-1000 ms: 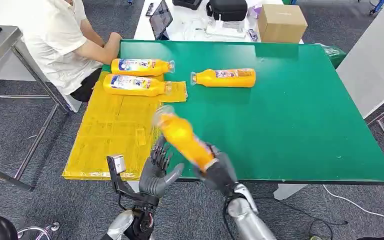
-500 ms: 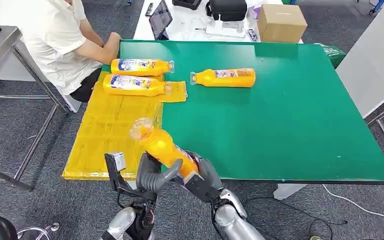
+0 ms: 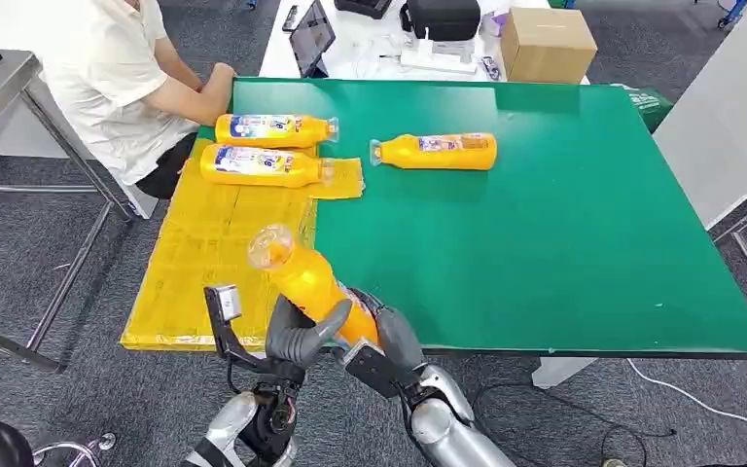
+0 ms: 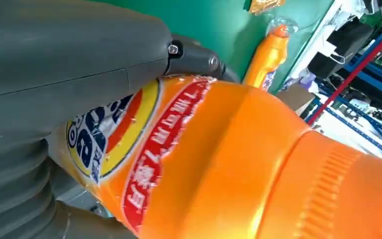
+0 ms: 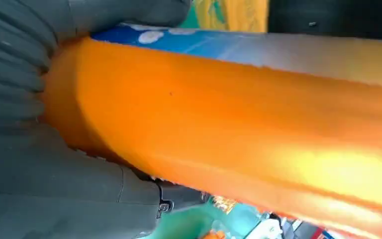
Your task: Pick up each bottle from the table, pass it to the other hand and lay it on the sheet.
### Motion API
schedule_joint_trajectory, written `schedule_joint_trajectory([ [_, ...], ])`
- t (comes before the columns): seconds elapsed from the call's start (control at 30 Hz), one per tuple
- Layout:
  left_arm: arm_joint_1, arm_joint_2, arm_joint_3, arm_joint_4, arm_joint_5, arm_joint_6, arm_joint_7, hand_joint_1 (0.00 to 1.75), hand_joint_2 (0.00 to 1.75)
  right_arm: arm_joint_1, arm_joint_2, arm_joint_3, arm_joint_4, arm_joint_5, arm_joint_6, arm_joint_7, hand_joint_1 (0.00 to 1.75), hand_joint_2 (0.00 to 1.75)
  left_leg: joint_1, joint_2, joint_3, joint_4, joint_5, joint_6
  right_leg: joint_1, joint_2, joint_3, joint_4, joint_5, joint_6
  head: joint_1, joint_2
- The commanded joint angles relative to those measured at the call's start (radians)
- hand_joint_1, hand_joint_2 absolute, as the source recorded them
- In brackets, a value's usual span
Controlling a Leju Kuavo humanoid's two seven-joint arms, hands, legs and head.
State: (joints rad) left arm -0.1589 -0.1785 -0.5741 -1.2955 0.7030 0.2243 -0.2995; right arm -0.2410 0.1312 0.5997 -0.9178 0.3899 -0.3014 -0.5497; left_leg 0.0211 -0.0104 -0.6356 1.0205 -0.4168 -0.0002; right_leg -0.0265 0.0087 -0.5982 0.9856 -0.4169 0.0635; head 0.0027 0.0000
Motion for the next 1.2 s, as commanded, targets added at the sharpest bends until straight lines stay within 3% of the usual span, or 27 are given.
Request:
schedule_joint_trajectory([
  [0.03,-0.013,0.014,-0.006,-0.003,0.017,-0.020,0.014,1.75,1.75,-0.034,-0.009,0.059,0.048,-0.018,0.012,-0.014,0.00,1.75,0.001,0.001,0.005,-0.001,-0.002,0.001,0.002,-0.001,0.006,-0.001,-0.002,-0.004,0.000,0.000],
  [0.13,-0.011,0.014,0.008,0.003,0.106,-0.085,0.074,1.75,1.75,-0.031,-0.007,0.051,0.040,-0.031,0.003,-0.036,0.00,1.75,0.001,0.002,0.004,0.000,-0.002,0.001,0.002,0.000,0.004,-0.001,-0.001,-0.003,0.000,0.000],
  [0.17,0.003,0.014,0.029,-0.008,0.181,-0.146,0.092,1.75,1.75,-0.029,-0.003,0.047,0.036,-0.040,-0.006,-0.070,0.00,0.00,0.000,0.001,0.003,-0.001,-0.001,0.001,0.001,0.000,0.003,-0.001,-0.001,-0.002,0.000,0.000],
  [0.2,0.014,0.018,0.037,-0.027,0.200,-0.167,0.084,1.75,1.75,-0.016,0.003,0.037,0.019,-0.064,-0.010,-0.124,0.00,0.00,0.000,0.002,0.005,-0.001,-0.002,0.001,0.001,0.000,0.004,-0.001,-0.001,-0.003,0.001,0.000],
  [0.37,0.020,0.026,0.047,-0.069,0.151,-0.126,0.044,1.75,1.75,0.022,-0.010,0.051,-0.034,-0.058,-0.017,-0.127,0.00,0.00,0.001,0.001,0.002,0.000,-0.002,0.001,0.001,-0.001,0.002,0.000,-0.001,-0.003,0.000,0.000],
  [0.47,-0.022,0.049,0.012,-0.024,-0.054,0.044,-0.036,1.75,1.75,0.059,-0.018,0.037,-0.051,-0.031,-0.097,-0.134,0.00,0.00,0.000,-0.001,0.001,0.000,0.000,0.001,0.001,-0.002,0.001,0.000,-0.001,-0.002,0.000,0.000],
  [0.6,-0.092,0.069,0.011,0.088,-0.464,0.395,-0.220,1.75,1.75,0.147,-0.133,0.139,-0.299,-0.010,-0.382,-0.148,0.00,0.00,0.001,-0.004,0.004,-0.001,-0.001,0.001,0.002,-0.006,0.006,-0.001,-0.002,-0.003,0.001,0.000],
  [0.67,-0.099,0.073,0.025,0.089,-0.464,0.391,-0.217,1.75,1.75,0.159,-0.147,0.142,-0.316,-0.012,-0.386,-0.148,0.00,0.00,0.000,-0.002,0.001,-0.001,0.000,0.001,0.000,-0.003,0.002,-0.001,-0.001,-0.002,0.000,0.000],
  [0.7,-0.098,0.064,0.057,0.095,-0.560,0.466,-0.230,1.75,1.75,0.220,-0.100,-0.009,-0.413,0.144,-0.397,-0.148,0.00,0.00,0.001,-0.002,0.004,-0.001,-0.001,0.001,0.001,-0.004,0.005,-0.002,-0.002,-0.003,0.001,0.000],
  [0.77,-0.077,0.049,0.154,0.083,-0.719,0.474,-0.214,1.75,1.75,0.301,-0.039,-0.157,-0.613,0.270,-0.397,-0.148,0.00,0.00,0.000,-0.002,0.002,-0.001,-0.001,0.001,0.001,-0.003,0.003,0.000,-0.002,-0.003,0.000,0.000],
  [0.87,-0.077,0.049,0.154,0.083,-0.719,0.474,-0.214,1.75,1.75,0.301,-0.039,-0.157,-0.613,0.270,-0.397,-0.148,0.00,0.00,0.000,0.001,0.000,0.000,-0.001,0.001,0.000,-0.001,0.000,0.001,-0.002,-0.003,0.000,0.000],
  [0.93,-0.063,0.017,0.282,0.078,-0.971,0.474,-0.183,1.75,1.75,0.353,0.024,-0.266,-0.806,0.325,-0.397,-0.148,0.00,0.00,0.001,0.001,0.006,-0.001,-0.003,0.001,0.002,-0.001,0.006,-0.001,-0.003,-0.005,0.000,0.000],
  [0.97,-0.065,0.010,0.315,0.081,-1.042,0.474,-0.174,1.75,1.75,0.359,0.040,-0.286,-0.842,0.333,-0.397,-0.148,0.00,0.00,0.000,0.000,-0.001,0.000,-0.001,0.001,0.000,-0.001,-0.001,0.001,-0.001,-0.002,0.000,0.000],
  [1.1,-0.097,0.021,0.345,0.136,-1.181,0.474,-0.122,1.75,1.75,0.362,0.044,-0.256,-0.833,0.301,-0.397,-0.133,0.00,0.00,0.000,0.002,0.001,0.001,-0.002,0.001,0.001,0.000,0.000,0.001,-0.002,-0.004,0.000,0.000],
  [1.13,-0.132,0.042,0.326,0.204,-1.266,0.474,-0.058,1.75,1.75,0.332,0.054,-0.243,-0.839,0.331,-0.322,-0.053,0.00,0.00,0.001,0.002,0.004,0.000,-0.002,0.001,0.002,0.000,0.003,0.000,-0.002,-0.005,0.000,0.000],
  [1.17,-0.132,0.042,0.326,0.204,-1.266,0.474,-0.058,1.75,1.75,0.332,0.054,-0.243,-0.839,0.331,-0.322,-0.053,0.00,0.00,0.000,0.001,0.002,-0.001,-0.001,0.001,0.001,-0.001,0.001,-0.001,-0.001,-0.003,0.000,0.000],
  [1.2,-0.185,0.082,0.270,0.315,-1.406,0.444,0.076,1.75,1.75,0.326,0.001,-0.181,-0.681,0.208,-0.397,-0.148,0.00,0.00,0.000,0.001,0.000,-0.001,0.000,0.001,0.000,-0.001,-0.001,0.000,0.000,-0.002,0.001,0.000],
])
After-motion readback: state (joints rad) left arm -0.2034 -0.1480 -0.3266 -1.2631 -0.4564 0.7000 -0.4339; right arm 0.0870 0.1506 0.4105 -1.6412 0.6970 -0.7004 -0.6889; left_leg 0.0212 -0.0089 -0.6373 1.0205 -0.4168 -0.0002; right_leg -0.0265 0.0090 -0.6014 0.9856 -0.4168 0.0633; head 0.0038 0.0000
